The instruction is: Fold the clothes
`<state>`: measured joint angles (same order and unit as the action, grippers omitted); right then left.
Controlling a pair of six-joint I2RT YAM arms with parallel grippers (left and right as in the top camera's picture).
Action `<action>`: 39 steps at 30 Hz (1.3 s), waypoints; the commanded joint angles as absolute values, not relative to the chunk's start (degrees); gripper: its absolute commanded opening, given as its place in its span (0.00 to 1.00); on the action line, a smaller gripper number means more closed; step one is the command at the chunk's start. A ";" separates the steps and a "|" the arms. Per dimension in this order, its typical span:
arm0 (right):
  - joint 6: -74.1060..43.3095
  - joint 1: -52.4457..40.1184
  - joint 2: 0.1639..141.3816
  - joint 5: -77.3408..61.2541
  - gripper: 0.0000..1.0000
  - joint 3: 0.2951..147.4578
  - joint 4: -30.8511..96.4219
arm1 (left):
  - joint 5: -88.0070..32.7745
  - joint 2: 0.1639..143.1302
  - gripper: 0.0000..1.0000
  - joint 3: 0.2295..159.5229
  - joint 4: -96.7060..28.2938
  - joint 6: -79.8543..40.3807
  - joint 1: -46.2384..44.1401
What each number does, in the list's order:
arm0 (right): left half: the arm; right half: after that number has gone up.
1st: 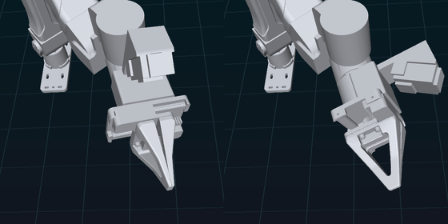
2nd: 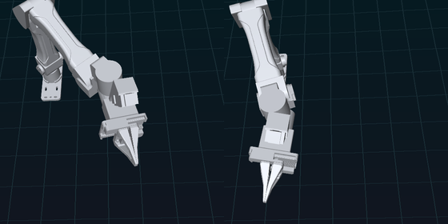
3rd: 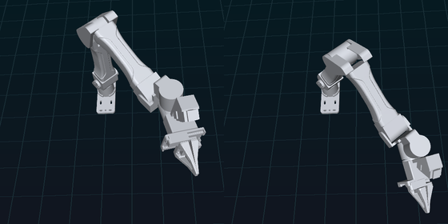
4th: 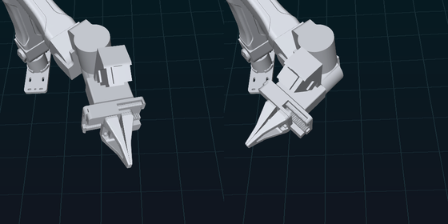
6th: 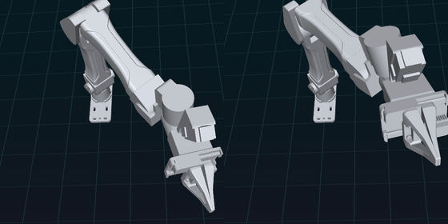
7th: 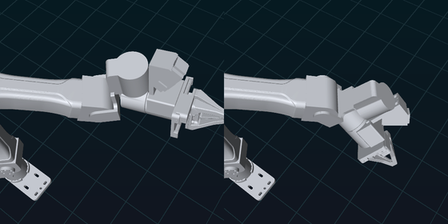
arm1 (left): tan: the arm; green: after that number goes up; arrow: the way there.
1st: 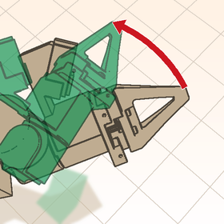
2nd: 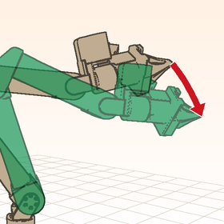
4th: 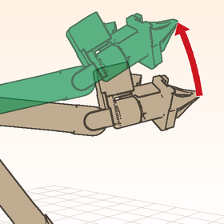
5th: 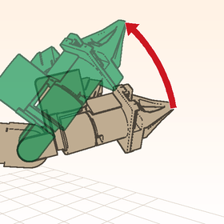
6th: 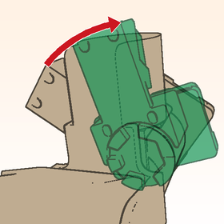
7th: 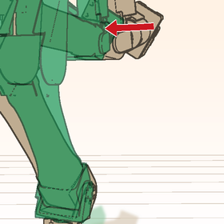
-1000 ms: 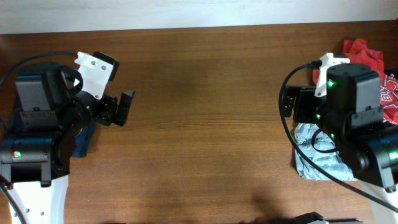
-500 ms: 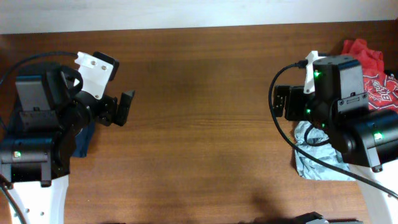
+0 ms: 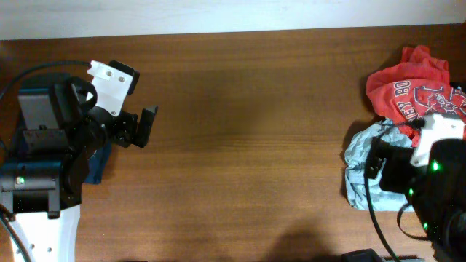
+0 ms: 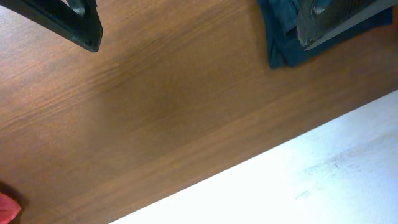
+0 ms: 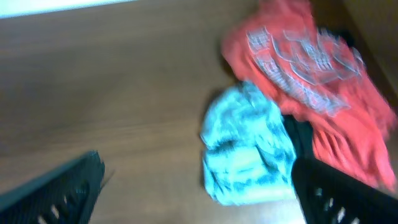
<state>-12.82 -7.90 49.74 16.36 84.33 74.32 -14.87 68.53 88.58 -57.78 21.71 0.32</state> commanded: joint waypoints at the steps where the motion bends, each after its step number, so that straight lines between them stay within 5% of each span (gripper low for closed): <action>1: -11.86 -3.18 43.99 18.00 0.99 72.20 69.80 | -14.70 68.66 1.00 88.77 -57.78 22.61 0.10; 8: -11.86 -1.32 25.96 10.83 0.99 38.20 46.22 | -14.72 68.66 1.00 88.77 -57.78 22.61 0.10; 13: -11.86 -1.52 16.19 5.26 0.99 25.23 40.82 | -14.72 68.66 1.00 88.77 -57.78 22.61 0.10; 26: -12.73 -1.52 0.16 4.47 0.99 11.84 40.84 | -14.72 68.66 1.00 88.77 -57.78 22.61 0.10; 39: -12.71 -1.48 0.19 4.27 0.99 9.28 41.54 | -14.72 68.66 1.00 88.77 -57.78 22.61 0.10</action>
<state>-12.08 -1.80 0.84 4.56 9.74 41.63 -14.70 68.60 88.58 -57.87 21.71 0.32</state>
